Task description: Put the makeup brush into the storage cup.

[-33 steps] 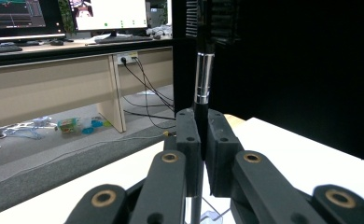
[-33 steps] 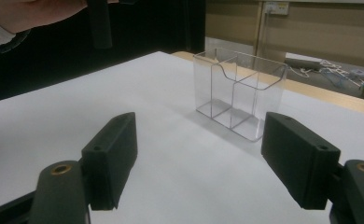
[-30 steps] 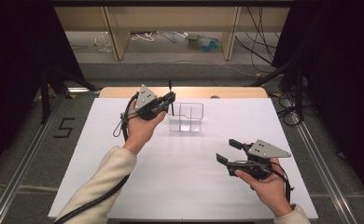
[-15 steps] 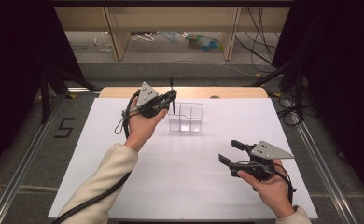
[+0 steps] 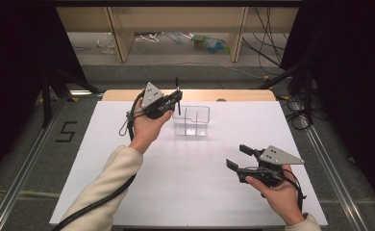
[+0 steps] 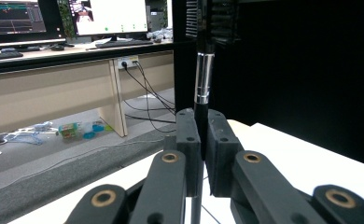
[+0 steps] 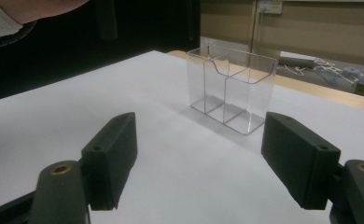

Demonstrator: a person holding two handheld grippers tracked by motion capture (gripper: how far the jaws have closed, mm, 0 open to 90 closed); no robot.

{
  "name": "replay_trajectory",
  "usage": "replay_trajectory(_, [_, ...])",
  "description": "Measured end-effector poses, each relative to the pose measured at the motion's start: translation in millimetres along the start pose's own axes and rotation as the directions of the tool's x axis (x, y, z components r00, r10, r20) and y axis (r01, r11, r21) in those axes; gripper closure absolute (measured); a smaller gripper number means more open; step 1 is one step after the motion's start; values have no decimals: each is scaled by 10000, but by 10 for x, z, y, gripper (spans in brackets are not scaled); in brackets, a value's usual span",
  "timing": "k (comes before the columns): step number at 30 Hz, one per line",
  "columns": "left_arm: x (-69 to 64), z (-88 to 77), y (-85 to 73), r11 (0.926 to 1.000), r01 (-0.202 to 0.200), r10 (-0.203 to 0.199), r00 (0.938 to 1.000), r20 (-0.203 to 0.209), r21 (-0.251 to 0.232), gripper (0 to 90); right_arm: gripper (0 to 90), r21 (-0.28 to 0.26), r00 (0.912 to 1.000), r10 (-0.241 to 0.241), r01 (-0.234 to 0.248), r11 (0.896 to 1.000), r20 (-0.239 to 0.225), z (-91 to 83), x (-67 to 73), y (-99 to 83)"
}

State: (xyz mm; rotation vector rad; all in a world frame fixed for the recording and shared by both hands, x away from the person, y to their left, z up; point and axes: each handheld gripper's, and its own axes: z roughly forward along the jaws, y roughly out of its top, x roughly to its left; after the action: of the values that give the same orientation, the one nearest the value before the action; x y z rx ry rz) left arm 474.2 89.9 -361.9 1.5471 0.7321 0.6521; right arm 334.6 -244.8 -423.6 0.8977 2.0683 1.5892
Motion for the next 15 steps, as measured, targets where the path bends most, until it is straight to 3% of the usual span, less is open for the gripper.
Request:
replay_trajectory(9, [35, 25, -3, 10000, 32, -32, 10000, -33, 24, 852, 281, 67, 10000, 29, -29, 10000, 9, -5, -2, -7])
replay_trajectory(11, [40, 31, -3, 10000, 34, -34, 10000, -53, 33, 852, 281, -2, 9998, -161, 161, 9999, 82, -1, -16, -8])
replay_trajectory(15, [48, 43, 4, 10000, -5, 5, 10000, -77, 36, 852, 281, 18, 10000, 46, -46, 10000, -3, 3, -6, -15])
